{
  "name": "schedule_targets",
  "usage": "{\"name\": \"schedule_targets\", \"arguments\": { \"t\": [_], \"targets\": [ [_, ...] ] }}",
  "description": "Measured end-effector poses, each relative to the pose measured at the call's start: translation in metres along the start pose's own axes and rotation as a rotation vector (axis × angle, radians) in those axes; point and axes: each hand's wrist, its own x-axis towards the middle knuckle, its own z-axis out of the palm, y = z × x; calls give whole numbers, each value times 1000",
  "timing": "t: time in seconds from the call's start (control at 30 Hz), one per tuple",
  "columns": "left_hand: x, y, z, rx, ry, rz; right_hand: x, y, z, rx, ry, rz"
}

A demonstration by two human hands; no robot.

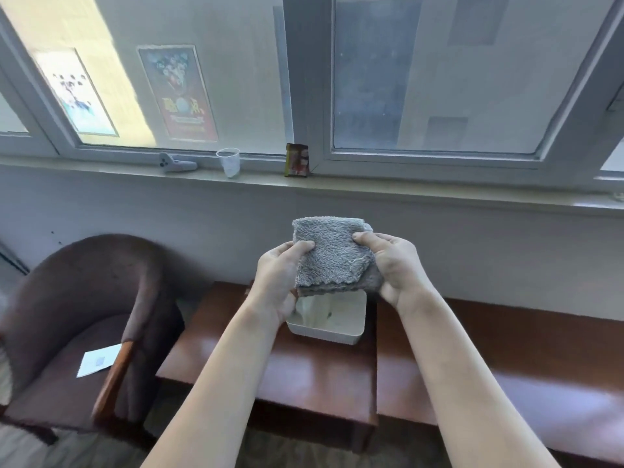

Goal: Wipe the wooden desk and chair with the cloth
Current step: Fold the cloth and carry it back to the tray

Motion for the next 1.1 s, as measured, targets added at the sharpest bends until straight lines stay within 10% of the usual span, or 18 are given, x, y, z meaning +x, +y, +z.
{"name": "schedule_targets", "arguments": {
  "t": [0.53,0.8,1.1],
  "targets": [
    [282,-154,18,436,130,-196,263,135,-81,-305,283,51],
    [348,-243,-2,851,283,47,320,239,-101,-459,398,150],
    [438,-374,-49,1138,43,-71,394,385,-136,-671,455,150]
  ]
}}
